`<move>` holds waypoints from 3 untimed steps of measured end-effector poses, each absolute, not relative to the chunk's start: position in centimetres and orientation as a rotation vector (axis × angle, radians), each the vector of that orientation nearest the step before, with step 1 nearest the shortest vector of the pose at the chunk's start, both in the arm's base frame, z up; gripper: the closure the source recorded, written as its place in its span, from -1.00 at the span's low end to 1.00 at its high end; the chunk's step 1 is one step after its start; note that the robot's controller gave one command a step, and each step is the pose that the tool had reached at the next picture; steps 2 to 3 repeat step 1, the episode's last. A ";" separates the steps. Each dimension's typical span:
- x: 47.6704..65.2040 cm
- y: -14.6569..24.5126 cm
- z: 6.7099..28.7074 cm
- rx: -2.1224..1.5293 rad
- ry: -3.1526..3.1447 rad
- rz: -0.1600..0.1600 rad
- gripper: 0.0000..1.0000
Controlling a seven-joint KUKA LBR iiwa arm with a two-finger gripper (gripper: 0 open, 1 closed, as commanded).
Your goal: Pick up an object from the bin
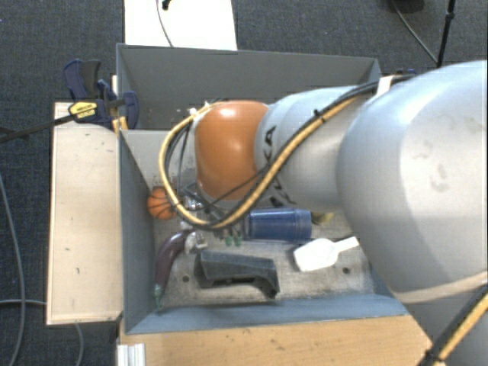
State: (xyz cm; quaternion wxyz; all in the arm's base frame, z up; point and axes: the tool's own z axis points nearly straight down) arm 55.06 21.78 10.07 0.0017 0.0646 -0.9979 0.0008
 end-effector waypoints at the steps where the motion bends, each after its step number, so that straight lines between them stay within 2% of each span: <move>1: 54.9 22.3 24.4 0.791 -3.045 -0.002 1.00; 3: 54.9 22.3 24.4 0.791 -3.045 -0.002 1.00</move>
Offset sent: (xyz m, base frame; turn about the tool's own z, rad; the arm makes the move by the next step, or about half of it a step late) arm 0.0000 0.0000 0.0000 0.0000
